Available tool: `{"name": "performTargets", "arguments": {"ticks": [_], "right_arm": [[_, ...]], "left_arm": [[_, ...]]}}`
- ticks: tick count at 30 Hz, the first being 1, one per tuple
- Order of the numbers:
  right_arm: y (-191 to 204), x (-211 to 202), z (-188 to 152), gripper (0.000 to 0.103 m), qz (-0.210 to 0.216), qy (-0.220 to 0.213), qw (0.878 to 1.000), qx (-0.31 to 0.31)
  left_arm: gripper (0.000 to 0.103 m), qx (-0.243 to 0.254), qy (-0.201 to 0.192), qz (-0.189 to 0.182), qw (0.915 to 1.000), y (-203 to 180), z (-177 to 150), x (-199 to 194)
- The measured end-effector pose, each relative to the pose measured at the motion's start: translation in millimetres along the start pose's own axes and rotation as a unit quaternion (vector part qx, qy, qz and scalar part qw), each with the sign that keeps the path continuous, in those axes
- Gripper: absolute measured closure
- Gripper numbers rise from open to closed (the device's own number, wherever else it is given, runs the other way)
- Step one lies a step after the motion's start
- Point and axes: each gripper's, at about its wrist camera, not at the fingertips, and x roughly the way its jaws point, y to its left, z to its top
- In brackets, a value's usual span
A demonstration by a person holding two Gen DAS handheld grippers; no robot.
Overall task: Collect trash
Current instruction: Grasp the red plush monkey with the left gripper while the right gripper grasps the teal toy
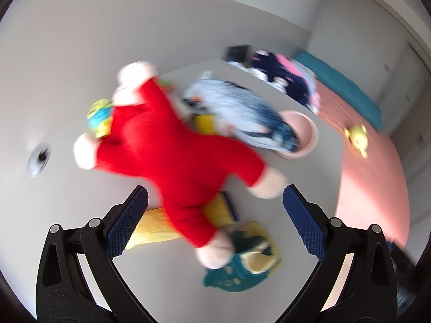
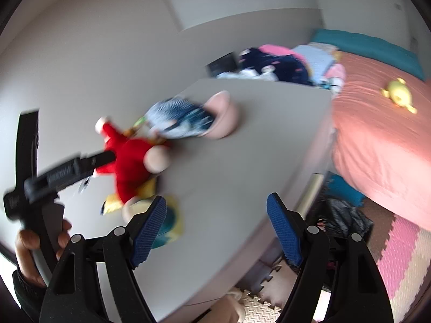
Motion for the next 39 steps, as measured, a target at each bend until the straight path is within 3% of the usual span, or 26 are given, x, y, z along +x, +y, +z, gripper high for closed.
{"name": "performTargets", "arguments": {"ticks": [6, 12, 17, 19, 22, 30, 33, 36, 39], "right_arm": [[59, 39, -23, 0.025, 0.026, 0.03, 0.994, -0.097], [82, 75, -34, 0.027, 0.005, 0.041, 0.985, -0.169], [90, 94, -31, 0.036, 0.002, 0.038, 0.98, -0.197], [92, 99, -27, 0.037, 0.003, 0.04, 0.979, -0.199], [88, 99, -24, 0.056, 0.019, 0.045, 0.981, -0.189], [72, 78, -8, 0.063, 0.026, 0.018, 0.989, -0.145], [64, 69, -5, 0.063, 0.024, 0.006, 0.991, -0.131], [57, 60, 1, 0.063, 0.025, -0.007, 0.993, -0.118], [52, 50, 7, 0.063, 0.021, -0.018, 0.993, -0.111]], "left_arm": [[0.006, -0.114, 0.033, 0.012, 0.9928, 51, 1, 9], [0.006, -0.15, 0.052, 0.013, 0.9872, 58, 4, 18], [0.006, -0.193, 0.07, 0.013, 0.9787, 60, 13, 41], [0.006, -0.214, 0.076, 0.016, 0.9738, 63, 16, 49], [0.006, -0.241, 0.074, 0.019, 0.9674, 63, 22, 57], [0.006, -0.278, 0.083, 0.03, 0.9564, 70, 36, 75], [0.006, -0.293, 0.095, 0.01, 0.9514, 77, 34, 89], [0.018, -0.297, 0.088, -0.04, 0.9498, 86, 27, 94], [0.028, -0.283, 0.075, -0.051, 0.9547, 88, 24, 84]]}}
